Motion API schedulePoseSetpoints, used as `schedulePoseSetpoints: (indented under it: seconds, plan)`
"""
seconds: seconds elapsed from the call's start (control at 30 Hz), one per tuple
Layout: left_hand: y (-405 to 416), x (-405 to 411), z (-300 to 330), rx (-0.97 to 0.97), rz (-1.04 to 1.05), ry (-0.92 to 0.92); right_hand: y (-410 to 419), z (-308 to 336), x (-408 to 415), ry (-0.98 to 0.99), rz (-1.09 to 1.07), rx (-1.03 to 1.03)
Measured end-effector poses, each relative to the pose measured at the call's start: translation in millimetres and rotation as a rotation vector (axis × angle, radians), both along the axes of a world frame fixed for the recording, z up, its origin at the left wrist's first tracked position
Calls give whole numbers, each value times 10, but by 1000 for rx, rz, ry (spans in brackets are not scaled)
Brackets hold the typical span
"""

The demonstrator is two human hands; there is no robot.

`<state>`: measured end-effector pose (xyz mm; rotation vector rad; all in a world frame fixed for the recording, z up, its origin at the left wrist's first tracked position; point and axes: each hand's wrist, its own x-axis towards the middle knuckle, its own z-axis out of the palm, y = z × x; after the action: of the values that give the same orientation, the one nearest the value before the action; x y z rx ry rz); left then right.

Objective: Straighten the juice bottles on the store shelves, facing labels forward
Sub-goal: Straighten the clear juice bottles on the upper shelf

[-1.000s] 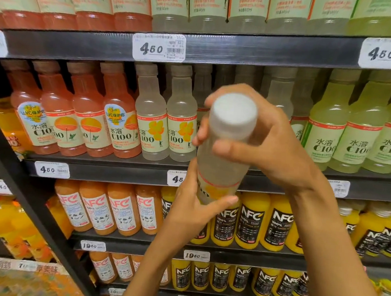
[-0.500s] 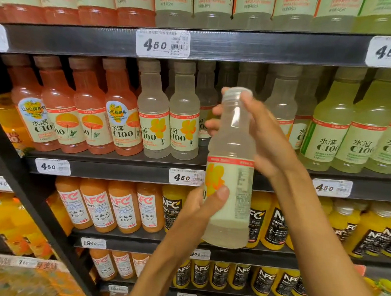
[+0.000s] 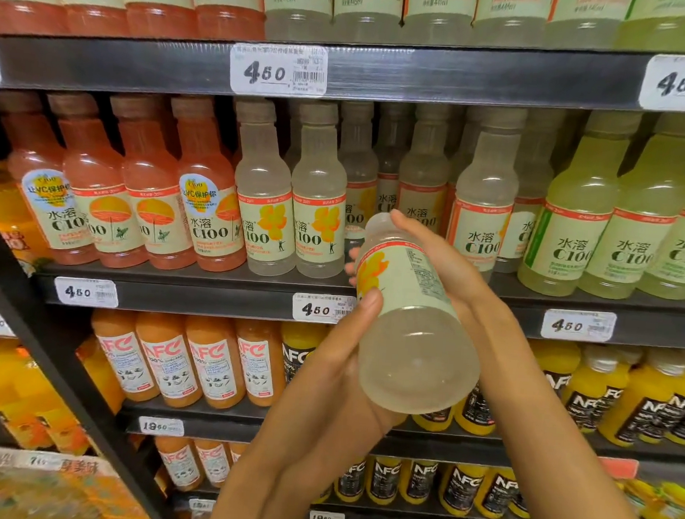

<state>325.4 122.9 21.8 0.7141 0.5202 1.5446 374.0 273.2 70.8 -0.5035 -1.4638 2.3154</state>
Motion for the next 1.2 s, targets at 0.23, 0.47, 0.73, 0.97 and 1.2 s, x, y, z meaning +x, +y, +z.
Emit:
schedulePoseSetpoints:
  seconds: [0.23,0.47,0.73,0.97,1.2]
  plan:
    - [-1,37,-2,-87,102,158,94,-1,4,-47,-23,144]
    - [196,5,-155,-159,336,602,184,54,-13,-10,-134,593]
    - [721,-307,-165,-9,660,870,272,242,-110,292,-327,682]
    - [933,-431,-293,-119,954,939,315,266,-251,253,-361,776]
    - [1068,-413,-389,-190,1240,1029,483,280,-289,63,-430,938]
